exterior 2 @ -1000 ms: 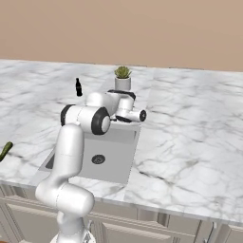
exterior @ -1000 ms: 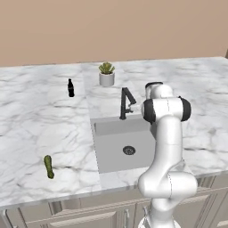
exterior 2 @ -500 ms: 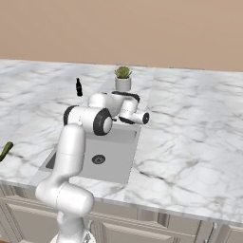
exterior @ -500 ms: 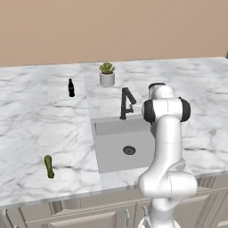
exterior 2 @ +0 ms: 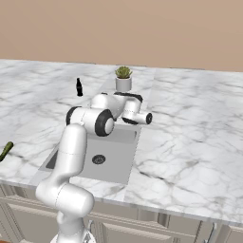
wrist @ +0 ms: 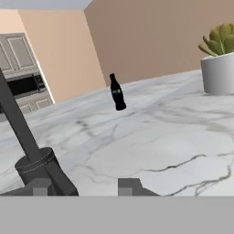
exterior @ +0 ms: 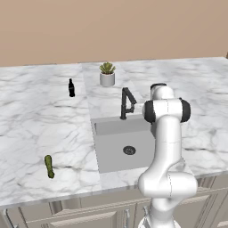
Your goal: Turn on the sink faucet. Then move the squash from the counter to the sink. Turn off the sink. Move the vegetable from the sink to the pot next to the stove. Finally move the pot to the rear center burner.
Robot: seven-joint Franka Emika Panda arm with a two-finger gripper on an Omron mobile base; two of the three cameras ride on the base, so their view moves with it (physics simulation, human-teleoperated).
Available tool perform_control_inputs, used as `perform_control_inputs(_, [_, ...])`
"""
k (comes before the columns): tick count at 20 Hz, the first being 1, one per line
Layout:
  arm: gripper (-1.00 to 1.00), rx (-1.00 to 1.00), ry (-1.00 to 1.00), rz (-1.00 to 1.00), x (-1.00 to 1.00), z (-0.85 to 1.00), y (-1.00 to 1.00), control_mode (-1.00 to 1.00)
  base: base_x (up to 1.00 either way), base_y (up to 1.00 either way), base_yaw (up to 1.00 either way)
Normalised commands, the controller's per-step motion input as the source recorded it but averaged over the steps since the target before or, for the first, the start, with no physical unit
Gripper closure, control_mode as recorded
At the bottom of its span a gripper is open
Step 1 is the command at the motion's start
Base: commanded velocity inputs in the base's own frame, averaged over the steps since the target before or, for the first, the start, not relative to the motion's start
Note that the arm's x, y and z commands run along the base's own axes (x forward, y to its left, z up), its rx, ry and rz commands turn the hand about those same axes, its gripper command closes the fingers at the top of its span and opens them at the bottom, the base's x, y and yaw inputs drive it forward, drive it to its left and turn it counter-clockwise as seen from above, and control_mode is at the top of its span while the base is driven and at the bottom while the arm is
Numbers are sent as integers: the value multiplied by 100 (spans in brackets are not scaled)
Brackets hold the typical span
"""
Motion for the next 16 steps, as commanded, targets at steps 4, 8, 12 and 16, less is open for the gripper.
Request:
perform_control_inputs(4, [100,4,6,0,-9,-45,-52,-100,0,0,0])
perform_control_inputs(8, [100,4,5,0,-10,-42,-49,-100,0,0,0])
perform_control_inputs(12, [-100,5,5,-2,-12,-26,-31,-100,0,0,0])
perform_control_inputs(16, [-100,2,2,-12,-31,25,-20,-100,0,0,0])
